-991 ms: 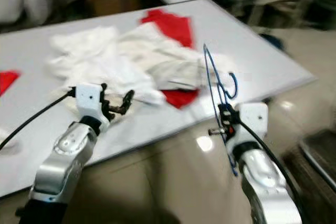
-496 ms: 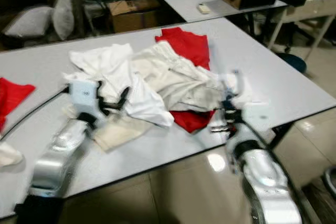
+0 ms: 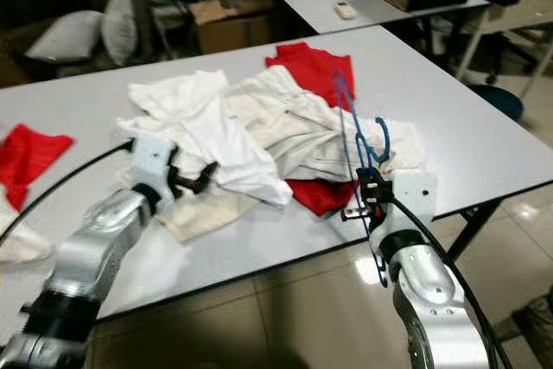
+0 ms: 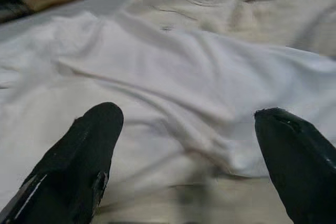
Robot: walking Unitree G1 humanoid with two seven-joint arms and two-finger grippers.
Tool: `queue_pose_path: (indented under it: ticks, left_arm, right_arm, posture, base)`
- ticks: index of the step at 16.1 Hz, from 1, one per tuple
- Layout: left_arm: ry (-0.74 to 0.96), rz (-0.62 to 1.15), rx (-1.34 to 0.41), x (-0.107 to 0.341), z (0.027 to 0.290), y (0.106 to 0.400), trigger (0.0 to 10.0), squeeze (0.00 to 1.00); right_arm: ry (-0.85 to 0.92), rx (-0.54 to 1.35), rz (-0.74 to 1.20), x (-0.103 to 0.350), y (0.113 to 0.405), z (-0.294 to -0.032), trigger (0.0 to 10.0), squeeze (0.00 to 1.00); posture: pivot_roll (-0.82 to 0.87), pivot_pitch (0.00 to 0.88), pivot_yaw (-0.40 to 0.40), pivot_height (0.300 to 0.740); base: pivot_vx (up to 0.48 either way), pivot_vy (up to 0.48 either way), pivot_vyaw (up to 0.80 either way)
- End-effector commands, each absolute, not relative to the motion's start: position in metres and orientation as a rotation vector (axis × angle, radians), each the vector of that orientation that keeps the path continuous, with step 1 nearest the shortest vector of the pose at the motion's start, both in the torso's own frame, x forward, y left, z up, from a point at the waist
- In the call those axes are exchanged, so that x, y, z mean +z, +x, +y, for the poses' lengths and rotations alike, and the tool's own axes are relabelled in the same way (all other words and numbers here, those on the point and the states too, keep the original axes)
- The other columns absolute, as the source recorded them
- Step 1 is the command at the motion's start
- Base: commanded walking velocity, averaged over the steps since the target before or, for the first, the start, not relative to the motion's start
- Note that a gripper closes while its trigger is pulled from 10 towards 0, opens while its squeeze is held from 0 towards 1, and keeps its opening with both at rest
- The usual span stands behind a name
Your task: Hang hanger
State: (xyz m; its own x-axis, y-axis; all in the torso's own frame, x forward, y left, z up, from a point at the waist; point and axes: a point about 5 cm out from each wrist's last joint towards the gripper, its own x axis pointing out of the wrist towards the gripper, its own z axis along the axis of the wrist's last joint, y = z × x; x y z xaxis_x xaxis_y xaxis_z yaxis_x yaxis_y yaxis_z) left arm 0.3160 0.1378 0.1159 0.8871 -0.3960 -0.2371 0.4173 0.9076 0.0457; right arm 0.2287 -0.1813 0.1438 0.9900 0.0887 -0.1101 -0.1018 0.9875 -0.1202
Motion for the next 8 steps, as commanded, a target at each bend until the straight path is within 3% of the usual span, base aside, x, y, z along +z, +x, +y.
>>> queue_pose_path:
  ticks: [1,2,3,5,8]
  left_arm:
    - [0.087,0.236,-0.472,0.117,0.133,0.32,9.3,0.0]
    - [0.032,0.273,-0.487,0.114,0.13,0.322,1.6,0.0]
    - [-0.091,0.295,-0.461,0.111,0.128,0.327,0.0,0.0]
    - [-0.188,0.331,-0.439,0.107,0.127,0.331,0.0,0.0]
    - [-0.068,0.346,-0.37,0.098,0.133,0.339,0.0,0.0]
  right_arm:
    - [-0.129,0.092,0.085,0.146,0.231,-0.182,10.0,0.0]
    - [-0.127,0.087,0.083,0.146,0.23,-0.182,10.0,0.0]
    - [-0.125,0.083,0.085,0.144,0.229,-0.182,10.0,0.0]
    - [-0.124,0.077,0.088,0.143,0.229,-0.182,10.0,0.0]
    - [-0.118,0.072,0.079,0.143,0.231,-0.179,10.0,0.0]
  posture:
    - [-0.01,0.0,0.103,0.74]
    - [0.0,0.0,0.11,0.74]
    - [0.0,0.0,0.113,0.74]
    - [0.0,0.0,0.116,0.74]
    - [0.0,0.0,0.13,0.74]
  base:
    - [0.0,0.0,0.0]
    - [0.0,0.0,0.0]
    - [0.0,0.0,0.0]
    - [0.0,0.0,0.0]
    - [0.0,0.0,0.0]
